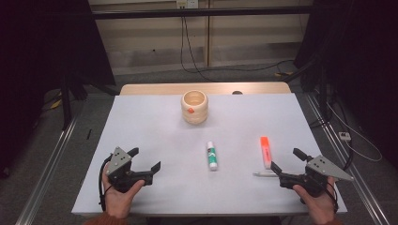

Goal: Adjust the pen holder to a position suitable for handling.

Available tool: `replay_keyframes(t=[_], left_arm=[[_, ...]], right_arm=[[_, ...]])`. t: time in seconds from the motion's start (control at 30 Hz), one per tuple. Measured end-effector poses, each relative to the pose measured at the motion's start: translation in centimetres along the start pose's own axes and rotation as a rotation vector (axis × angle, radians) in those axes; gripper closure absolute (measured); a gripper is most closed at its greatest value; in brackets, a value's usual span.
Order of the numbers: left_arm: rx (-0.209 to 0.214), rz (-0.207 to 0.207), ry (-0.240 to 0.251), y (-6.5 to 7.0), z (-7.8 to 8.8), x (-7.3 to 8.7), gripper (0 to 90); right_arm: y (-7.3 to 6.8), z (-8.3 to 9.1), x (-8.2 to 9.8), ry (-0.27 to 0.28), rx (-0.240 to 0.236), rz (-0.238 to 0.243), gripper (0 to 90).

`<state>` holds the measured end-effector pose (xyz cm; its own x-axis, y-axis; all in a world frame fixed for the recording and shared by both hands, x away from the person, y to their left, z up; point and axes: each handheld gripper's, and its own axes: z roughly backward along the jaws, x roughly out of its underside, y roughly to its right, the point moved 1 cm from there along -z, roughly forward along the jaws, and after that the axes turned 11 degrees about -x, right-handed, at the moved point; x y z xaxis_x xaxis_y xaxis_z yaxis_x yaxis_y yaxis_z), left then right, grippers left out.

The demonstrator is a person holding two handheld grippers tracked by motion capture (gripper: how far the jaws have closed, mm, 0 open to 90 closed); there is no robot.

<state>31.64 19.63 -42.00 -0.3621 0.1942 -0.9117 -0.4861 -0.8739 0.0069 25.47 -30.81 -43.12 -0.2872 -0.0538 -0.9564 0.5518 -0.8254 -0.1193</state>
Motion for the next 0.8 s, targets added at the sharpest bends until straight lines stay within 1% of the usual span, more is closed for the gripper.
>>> replay_keyframes(t=[0.03,0.07,0.1,0.23,0.3,0.37,0.4,0.47,0.5,0.6,0.63,0.67,0.7,0.8], left_arm=[[0.003,0.009,-0.002,0.1,-0.1,0.0,4.1],[0.001,0.004,0.001,0.0,-0.1,0.0,4.1],[0.0,0.007,0.002,0.0,-0.1,0.0,4.1],[0.01,0.014,-0.013,0.0,-0.3,-0.1,4.3],[0.018,0.019,-0.014,0.1,-0.4,-0.1,4.5],[0.025,0.012,-0.016,0.2,-0.5,-0.2,4.4],[0.027,0.018,-0.016,0.3,-0.5,-0.3,4.4],[0.031,0.013,-0.021,0.4,-0.6,-0.5,4.4],[0.032,0.003,-0.022,0.4,-0.7,-0.7,4.4],[0.037,0.002,-0.015,0.4,-0.8,-1.1,4.4],[0.037,-0.006,-0.015,0.4,-0.9,-1.3,4.4],[0.041,0.002,-0.012,0.5,-1.0,-1.4,4.7],[0.043,-0.009,-0.011,0.5,-1.0,-1.5,4.7],[0.05,-0.016,-0.009,0.6,-1.2,-1.8,5.6]], right_arm=[[0.0,0.0,0.0,0.0,0.001,-0.003,3.9],[0.0,0.0,0.0,-0.001,0.003,-0.002,3.9],[0.0,0.0,0.0,0.0,0.004,-0.006,3.9],[0.1,0.0,0.0,-0.005,0.0,0.002,3.9],[0.0,0.0,0.0,-0.001,0.0,-0.003,3.9],[0.0,0.0,0.0,-0.002,-0.001,-0.003,3.9],[0.0,0.0,0.0,-0.002,-0.001,-0.002,3.9],[0.0,0.0,0.1,-0.003,-0.002,0.006,3.9],[0.1,0.1,0.1,-0.004,-0.002,0.007,3.9],[0.1,0.1,0.1,-0.006,0.0,0.003,4.0],[0.0,0.1,0.1,-0.004,0.002,-0.002,3.9],[0.0,0.1,0.1,-0.003,0.004,-0.001,4.0],[0.0,0.1,0.1,-0.003,0.003,0.0,3.9],[0.0,0.1,0.1,-0.005,0.004,0.004,4.0]])
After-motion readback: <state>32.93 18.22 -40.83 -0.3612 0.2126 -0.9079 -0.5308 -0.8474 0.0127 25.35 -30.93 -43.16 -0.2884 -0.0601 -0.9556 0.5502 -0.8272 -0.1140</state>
